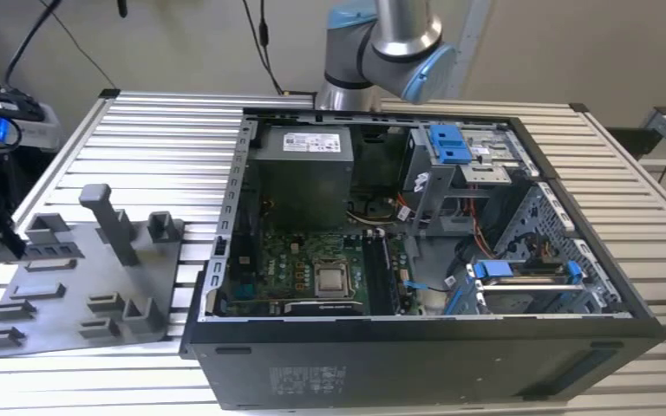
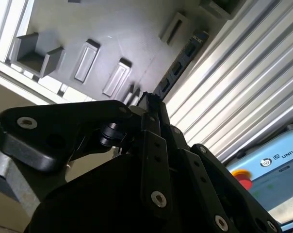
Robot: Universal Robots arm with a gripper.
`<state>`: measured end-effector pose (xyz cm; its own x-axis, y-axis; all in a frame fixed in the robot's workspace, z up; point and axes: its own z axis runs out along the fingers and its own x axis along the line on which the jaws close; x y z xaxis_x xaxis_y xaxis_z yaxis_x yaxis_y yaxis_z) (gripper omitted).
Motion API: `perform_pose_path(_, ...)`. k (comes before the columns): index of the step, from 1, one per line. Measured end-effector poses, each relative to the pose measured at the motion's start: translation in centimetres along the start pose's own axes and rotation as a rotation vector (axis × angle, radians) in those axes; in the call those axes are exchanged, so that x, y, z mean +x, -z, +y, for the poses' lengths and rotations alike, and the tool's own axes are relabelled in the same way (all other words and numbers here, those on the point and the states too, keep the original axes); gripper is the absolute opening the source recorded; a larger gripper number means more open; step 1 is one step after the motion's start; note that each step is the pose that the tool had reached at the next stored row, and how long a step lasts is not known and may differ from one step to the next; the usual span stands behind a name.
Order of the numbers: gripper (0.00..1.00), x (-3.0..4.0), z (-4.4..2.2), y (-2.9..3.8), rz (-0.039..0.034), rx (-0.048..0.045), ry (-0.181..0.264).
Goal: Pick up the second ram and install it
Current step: 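Pick up the second ram and move it above second insertion slot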
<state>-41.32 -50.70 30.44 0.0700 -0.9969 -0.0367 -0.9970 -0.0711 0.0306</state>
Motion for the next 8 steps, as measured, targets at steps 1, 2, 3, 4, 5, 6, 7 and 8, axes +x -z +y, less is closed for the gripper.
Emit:
perform_pose_path(1,0.14,0.0,0.0,0.08,0.0,0.0,0.0)
perform_pose_path(2,0.14,-0.01,0.01,0.17,0.0,0.0,0.0)
perform_pose_path(3,0.14,-0.01,0.01,0.27,0.0001,-0.0001,0.0)
perform_pose_path(4,0.14,-0.02,0.01,0.38,0.0,0.0,0.0)
perform_pose_path(5,0.14,-0.02,0.02,0.49,0.0,-0.0001,0.0)
perform_pose_path(6,0.14,-0.03,0.02,0.61,0.0,0.0,0.0)
perform_pose_path(7,0.14,-0.03,0.03,0.75,0.0001,-0.0001,0.0)
perform_pose_path(8,0.14,-0.03,0.03,0.88,0.0001,-0.0001,0.0)
